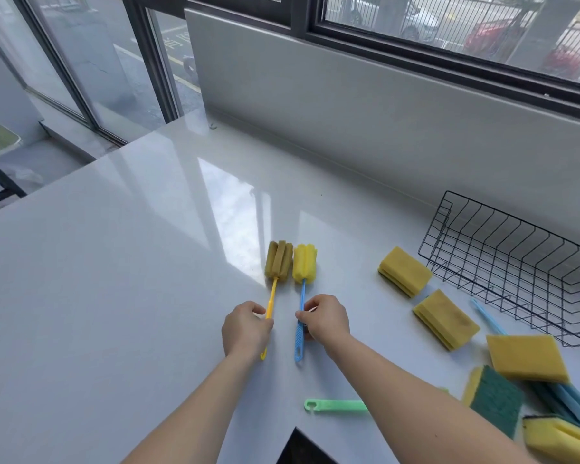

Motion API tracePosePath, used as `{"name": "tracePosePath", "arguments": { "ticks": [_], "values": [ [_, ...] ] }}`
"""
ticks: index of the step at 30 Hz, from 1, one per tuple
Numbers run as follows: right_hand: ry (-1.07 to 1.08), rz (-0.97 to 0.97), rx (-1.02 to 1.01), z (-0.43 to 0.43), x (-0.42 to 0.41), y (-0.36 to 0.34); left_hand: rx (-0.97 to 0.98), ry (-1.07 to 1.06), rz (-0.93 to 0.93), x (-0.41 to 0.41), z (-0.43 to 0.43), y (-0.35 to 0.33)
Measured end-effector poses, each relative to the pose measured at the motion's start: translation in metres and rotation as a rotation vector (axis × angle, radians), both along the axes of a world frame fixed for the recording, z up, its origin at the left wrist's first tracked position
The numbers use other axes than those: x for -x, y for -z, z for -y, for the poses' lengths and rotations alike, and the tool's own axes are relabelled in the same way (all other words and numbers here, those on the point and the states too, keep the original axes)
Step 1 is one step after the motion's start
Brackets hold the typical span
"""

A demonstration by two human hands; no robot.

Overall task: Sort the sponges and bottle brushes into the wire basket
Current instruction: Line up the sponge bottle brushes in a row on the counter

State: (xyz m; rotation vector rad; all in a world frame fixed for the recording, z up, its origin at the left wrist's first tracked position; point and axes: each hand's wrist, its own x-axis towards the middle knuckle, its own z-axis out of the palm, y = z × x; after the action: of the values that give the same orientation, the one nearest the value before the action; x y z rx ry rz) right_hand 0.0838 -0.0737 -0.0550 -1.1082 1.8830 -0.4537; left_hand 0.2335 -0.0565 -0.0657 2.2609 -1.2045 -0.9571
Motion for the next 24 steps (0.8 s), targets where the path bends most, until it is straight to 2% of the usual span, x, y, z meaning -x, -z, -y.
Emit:
{"name": "tracePosePath", "arguments": {
  "ticks": [11,15,20,24],
  "values": [
    [-0.033,-0.026,0.013,-0.003,0.011,0.005,0.045,0.023,0.014,0.004,-0.005,0.0],
    [-0.053,-0.042,0.039,-0.007,0.022,0.002,0.101,0.073,0.072,0.007,-0.01,-0.004],
    [-0.074,-0.08,0.081,-0.014,0.044,-0.005,0.236,0.235,0.172,0.022,-0.02,-0.015],
    [-0.071,-0.103,0.12,-0.023,0.069,-0.014,0.315,0.473,0.135,0.046,-0.032,-0.025]
  ]
}}
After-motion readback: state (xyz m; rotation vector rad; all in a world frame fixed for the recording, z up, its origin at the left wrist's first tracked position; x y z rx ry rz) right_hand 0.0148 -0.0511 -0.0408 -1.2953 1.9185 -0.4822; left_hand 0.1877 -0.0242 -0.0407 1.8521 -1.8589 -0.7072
